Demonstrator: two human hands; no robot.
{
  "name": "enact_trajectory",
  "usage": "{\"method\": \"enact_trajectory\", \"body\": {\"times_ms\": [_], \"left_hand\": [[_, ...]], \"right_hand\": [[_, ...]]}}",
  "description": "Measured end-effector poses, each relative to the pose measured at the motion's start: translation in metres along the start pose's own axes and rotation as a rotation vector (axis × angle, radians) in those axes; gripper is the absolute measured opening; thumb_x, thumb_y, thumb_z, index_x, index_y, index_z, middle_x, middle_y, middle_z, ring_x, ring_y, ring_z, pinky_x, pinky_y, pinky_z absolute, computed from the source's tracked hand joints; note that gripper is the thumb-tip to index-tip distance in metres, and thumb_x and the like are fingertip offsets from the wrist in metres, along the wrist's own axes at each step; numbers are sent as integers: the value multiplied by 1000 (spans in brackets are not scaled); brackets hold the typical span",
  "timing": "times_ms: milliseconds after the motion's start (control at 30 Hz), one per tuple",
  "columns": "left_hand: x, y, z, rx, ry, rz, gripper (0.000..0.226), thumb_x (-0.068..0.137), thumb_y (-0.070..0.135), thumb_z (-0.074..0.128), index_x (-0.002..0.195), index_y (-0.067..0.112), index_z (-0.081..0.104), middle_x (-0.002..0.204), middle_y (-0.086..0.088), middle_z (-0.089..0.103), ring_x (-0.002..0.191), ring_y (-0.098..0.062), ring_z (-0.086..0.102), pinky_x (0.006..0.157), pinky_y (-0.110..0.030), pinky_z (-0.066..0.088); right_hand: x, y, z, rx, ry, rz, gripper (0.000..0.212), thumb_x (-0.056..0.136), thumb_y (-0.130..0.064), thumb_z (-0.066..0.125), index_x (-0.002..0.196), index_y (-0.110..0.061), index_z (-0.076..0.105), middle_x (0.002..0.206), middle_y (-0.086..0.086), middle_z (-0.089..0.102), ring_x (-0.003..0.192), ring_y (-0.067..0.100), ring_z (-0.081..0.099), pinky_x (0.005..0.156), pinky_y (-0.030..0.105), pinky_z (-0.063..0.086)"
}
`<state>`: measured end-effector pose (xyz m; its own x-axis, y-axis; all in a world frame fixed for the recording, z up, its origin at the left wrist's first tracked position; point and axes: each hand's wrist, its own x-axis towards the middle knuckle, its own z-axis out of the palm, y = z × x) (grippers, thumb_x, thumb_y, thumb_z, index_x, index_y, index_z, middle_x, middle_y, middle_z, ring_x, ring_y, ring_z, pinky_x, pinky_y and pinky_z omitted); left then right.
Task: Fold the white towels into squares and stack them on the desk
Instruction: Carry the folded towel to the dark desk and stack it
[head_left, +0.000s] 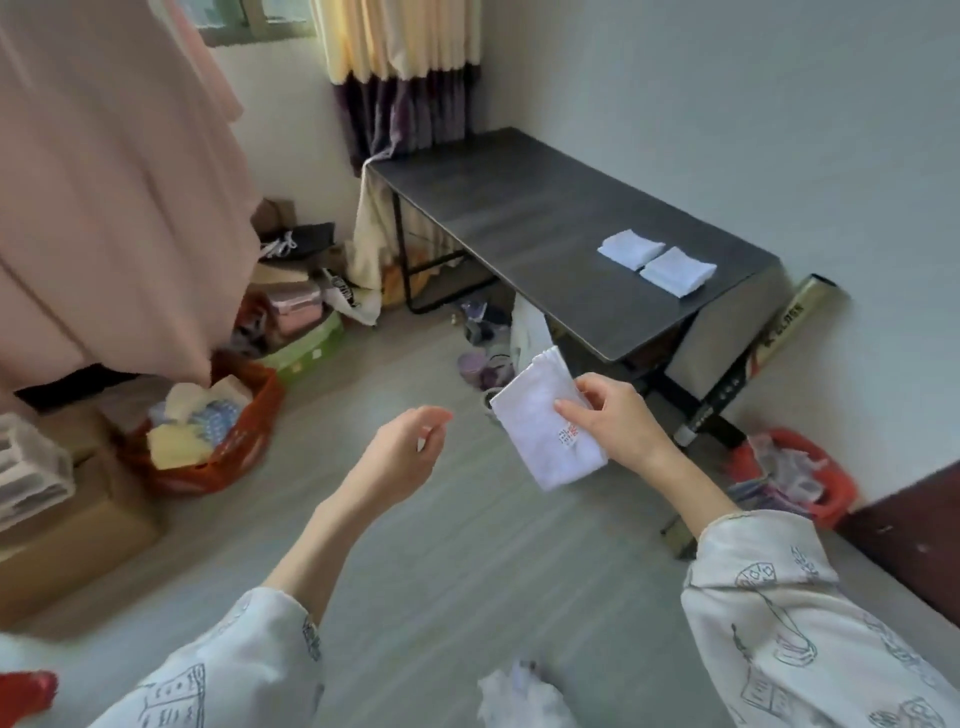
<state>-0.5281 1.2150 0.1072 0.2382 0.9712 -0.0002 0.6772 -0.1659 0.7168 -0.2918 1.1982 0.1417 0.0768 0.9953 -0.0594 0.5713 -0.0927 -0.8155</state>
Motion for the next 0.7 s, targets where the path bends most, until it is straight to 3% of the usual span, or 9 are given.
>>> {"method": "enact_trajectory", "body": {"times_ms": [100,200,400,533,700], "left_hand": [[70,12,33,25,-102,47,25,95,15,46,115,14,61,112,-2,64,99,-18,59,82,-17,38],[140,23,66,22,-151,51,24,94,16,46,112,16,62,110,0,64,95,-15,59,81,-18,38],[265,66,121,-32,-280,-7,22,96,21,45,110,19,61,100,9,61,92,-16,59,74,-18,39],[342,85,152,-61,-344,-17,24,96,24,44,114,23,60,105,5,65,97,-14,61,79,-23,45],[432,97,199,-223,-448,-138,20,96,18,43,109,20,57,111,-2,63,99,-19,61,89,-31,46]], "right_hand": [[53,32,-31,18,52,52,32,84,-23,63,85,8,55,76,21,57,68,18,45,63,30,37],[110,58,-65,37,71,78,26,85,-21,62,82,4,56,69,6,53,65,14,44,63,27,36],[220,93,-138,82,103,114,20,87,-19,59,70,-12,51,66,-3,48,65,11,42,62,23,34],[281,114,-173,95,92,155,19,88,-21,58,79,-4,55,75,4,54,71,13,49,65,25,38],[355,146,-199,109,74,223,17,90,-22,57,82,-7,54,76,-2,54,74,11,52,61,17,36]]}}
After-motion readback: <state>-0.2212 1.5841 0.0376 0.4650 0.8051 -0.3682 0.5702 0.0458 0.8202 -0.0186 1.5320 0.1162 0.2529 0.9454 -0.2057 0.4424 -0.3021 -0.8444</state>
